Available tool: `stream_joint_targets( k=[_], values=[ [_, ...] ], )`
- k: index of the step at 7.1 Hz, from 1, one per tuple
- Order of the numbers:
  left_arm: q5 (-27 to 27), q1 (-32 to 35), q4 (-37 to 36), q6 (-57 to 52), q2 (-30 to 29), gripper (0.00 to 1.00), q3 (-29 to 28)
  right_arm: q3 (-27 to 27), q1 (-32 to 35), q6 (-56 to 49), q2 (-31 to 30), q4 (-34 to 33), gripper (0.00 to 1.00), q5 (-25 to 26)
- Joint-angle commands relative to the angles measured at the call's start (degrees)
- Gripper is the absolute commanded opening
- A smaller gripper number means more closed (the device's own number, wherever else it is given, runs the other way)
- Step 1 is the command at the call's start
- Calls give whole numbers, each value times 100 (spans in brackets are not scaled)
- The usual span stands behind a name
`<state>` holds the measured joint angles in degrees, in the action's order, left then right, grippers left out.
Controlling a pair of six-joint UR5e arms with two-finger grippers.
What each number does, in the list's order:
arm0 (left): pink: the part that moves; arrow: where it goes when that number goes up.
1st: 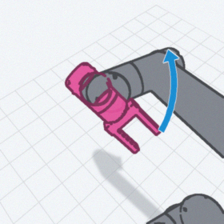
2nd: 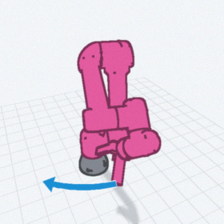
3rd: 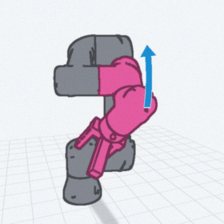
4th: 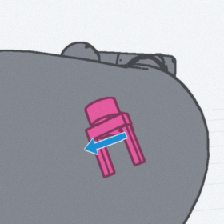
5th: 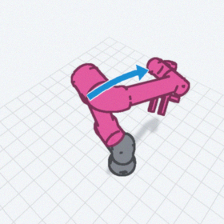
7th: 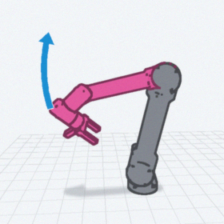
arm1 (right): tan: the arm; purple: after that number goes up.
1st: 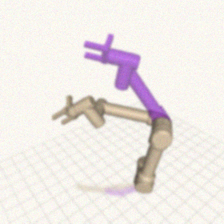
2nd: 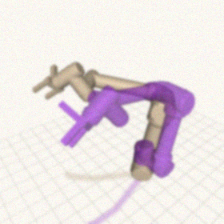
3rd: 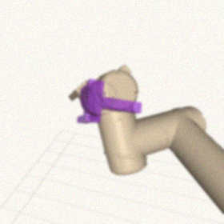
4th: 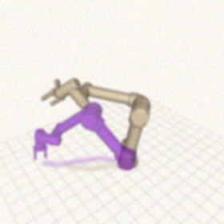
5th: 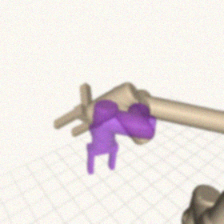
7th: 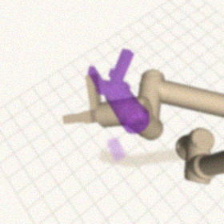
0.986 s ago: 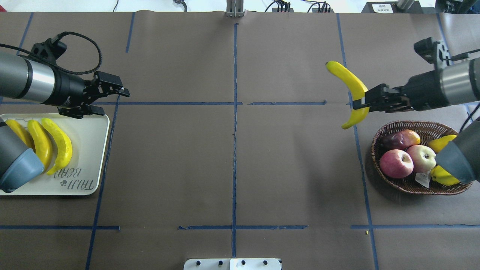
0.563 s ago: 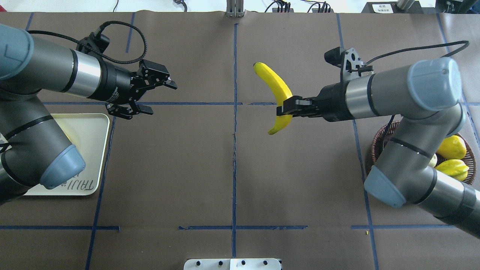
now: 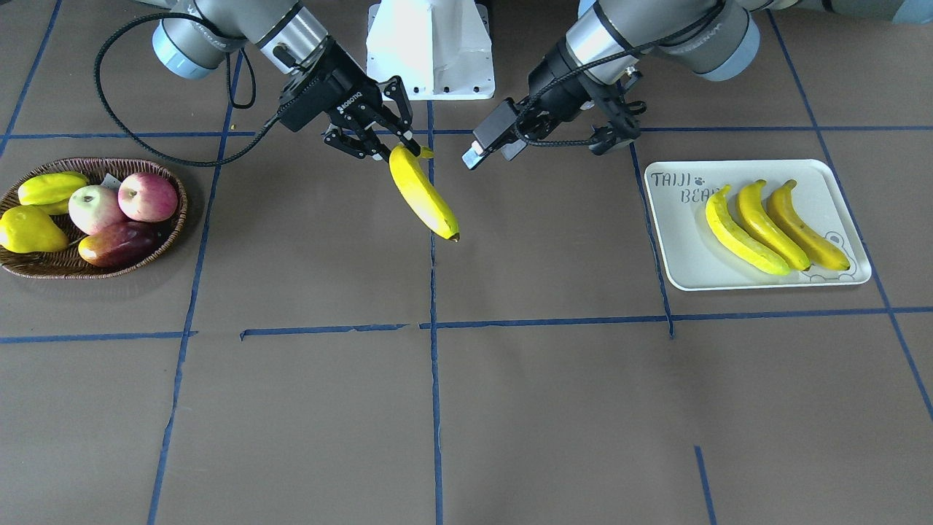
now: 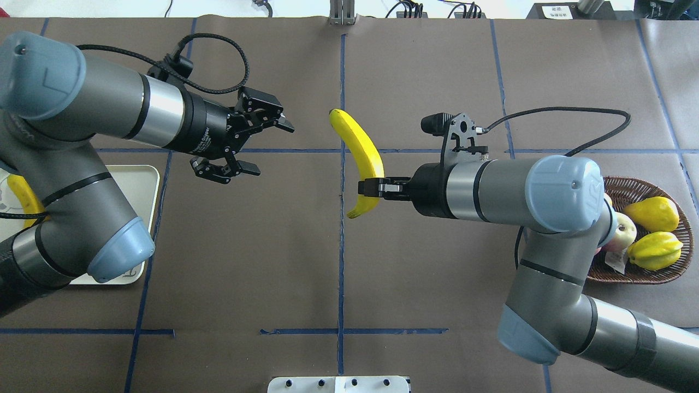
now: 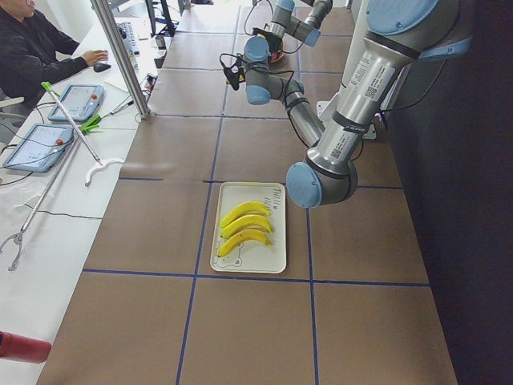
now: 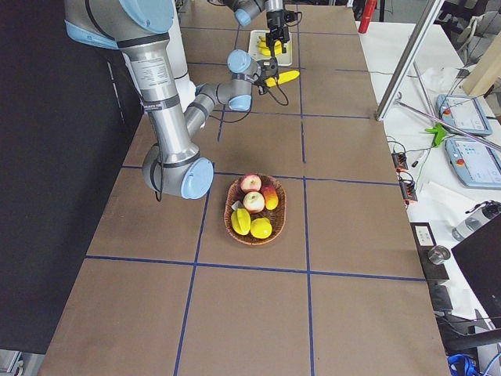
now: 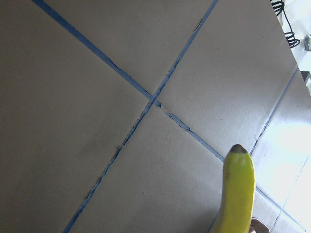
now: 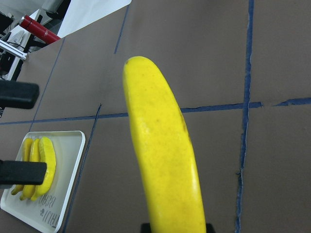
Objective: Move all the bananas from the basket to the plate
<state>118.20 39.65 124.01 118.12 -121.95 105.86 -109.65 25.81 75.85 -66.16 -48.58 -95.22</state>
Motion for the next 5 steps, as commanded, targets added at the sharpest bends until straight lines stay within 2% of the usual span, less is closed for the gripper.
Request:
stream_joint_targets(
  k=[1,3,5],
  values=[
    [-419,-203,-8,89,-259,99,-118,-21,-85,0,77,-55,1,100],
    [-446,-195,62,71,-259,99,-407,-266,-85,0,-28,-55,1,91],
    [-455,-203,45,88,-469,99,-469,-259,-137,0,-11,-133,1,100]
  ],
)
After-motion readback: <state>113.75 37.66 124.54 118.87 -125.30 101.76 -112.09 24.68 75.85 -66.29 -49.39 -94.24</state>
